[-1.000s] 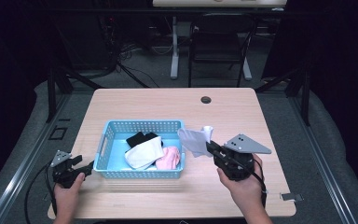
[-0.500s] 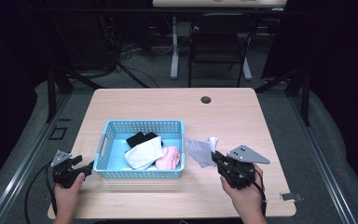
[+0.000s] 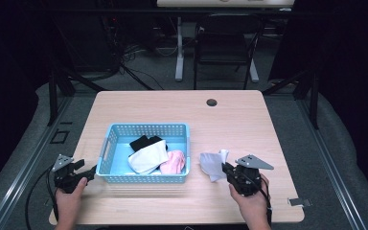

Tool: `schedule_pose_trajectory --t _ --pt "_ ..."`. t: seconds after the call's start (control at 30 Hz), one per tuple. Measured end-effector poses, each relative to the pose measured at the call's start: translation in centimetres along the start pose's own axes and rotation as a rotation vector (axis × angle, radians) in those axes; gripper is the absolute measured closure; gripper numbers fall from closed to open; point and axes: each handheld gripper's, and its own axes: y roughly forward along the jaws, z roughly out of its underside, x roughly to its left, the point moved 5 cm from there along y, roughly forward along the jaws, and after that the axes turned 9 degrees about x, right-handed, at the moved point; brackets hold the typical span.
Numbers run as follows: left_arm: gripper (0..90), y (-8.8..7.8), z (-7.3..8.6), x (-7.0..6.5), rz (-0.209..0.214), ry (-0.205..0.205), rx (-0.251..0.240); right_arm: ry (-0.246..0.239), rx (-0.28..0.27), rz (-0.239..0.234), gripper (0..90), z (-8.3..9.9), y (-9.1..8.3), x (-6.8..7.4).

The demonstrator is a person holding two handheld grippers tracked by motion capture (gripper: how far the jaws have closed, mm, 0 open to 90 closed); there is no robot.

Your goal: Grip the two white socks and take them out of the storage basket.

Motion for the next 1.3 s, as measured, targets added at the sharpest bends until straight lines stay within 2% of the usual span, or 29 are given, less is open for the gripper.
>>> schedule_pose_trajectory --t 0.07,0.17,0.33,0.57,0.8,0.87,1.0,1.1,1.17,1.3 --pt "23.5 0.0 0.0 0.0 0.001 0.001 0.0 0.021 0.01 0.022 86.0 0.4 0.5 -1.0" --pt "23.6 0.0 0.0 0.0 0.001 0.0 0.0 0.091 0.037 0.03 86.0 1.3 1.4 -2.9" --pt "23.5 0.0 0.0 0.0 0.001 0.001 0.0 0.17 0.065 0.048 85.8 2.2 2.4 -5.4" --pt "23.5 0.0 0.0 0.0 0.002 0.0 -0.001 0.192 0.09 0.076 84.8 2.9 3.3 -6.7" --pt "23.6 0.0 0.0 0.0 0.003 -0.003 -0.004 0.215 0.082 0.087 78.2 3.4 3.5 -7.3" --pt "23.5 0.0 0.0 0.0 0.003 -0.002 -0.004 0.202 0.068 0.098 76.0 3.3 3.3 -7.3" --pt "23.5 0.0 -0.1 0.0 0.005 -0.004 -0.005 0.195 0.032 0.126 66.3 3.1 2.8 -7.3" --pt "23.5 0.0 -0.1 0.0 0.005 -0.005 -0.005 0.169 0.004 0.127 59.4 2.6 2.4 -6.9" --pt "23.5 -0.1 0.0 0.0 0.005 -0.004 0.001 0.131 -0.021 0.13 55.2 1.9 2.1 -6.3" --pt "23.5 0.0 0.0 0.0 0.005 -0.005 -0.003 0.125 -0.053 0.095 49.6 0.9 1.5 -5.4"
